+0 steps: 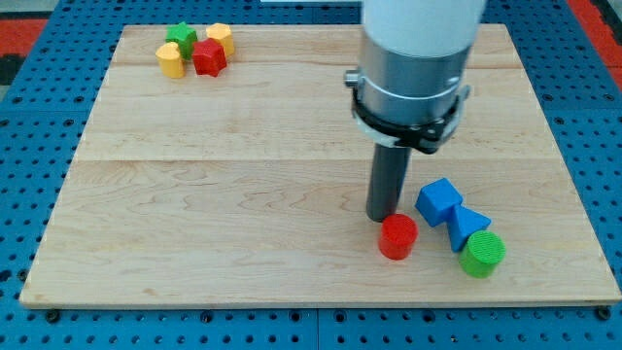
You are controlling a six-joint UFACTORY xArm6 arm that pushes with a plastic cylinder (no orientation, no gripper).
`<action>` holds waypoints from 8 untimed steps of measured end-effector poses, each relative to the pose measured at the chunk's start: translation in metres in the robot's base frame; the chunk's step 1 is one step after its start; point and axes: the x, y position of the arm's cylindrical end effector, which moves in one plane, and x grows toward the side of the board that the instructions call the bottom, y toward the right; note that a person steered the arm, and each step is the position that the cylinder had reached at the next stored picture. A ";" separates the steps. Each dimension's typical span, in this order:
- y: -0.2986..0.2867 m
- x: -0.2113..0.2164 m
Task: Nudge the red circle closer left to the blue triangle
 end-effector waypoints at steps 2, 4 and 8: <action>-0.033 0.043; 0.020 0.041; -0.192 -0.110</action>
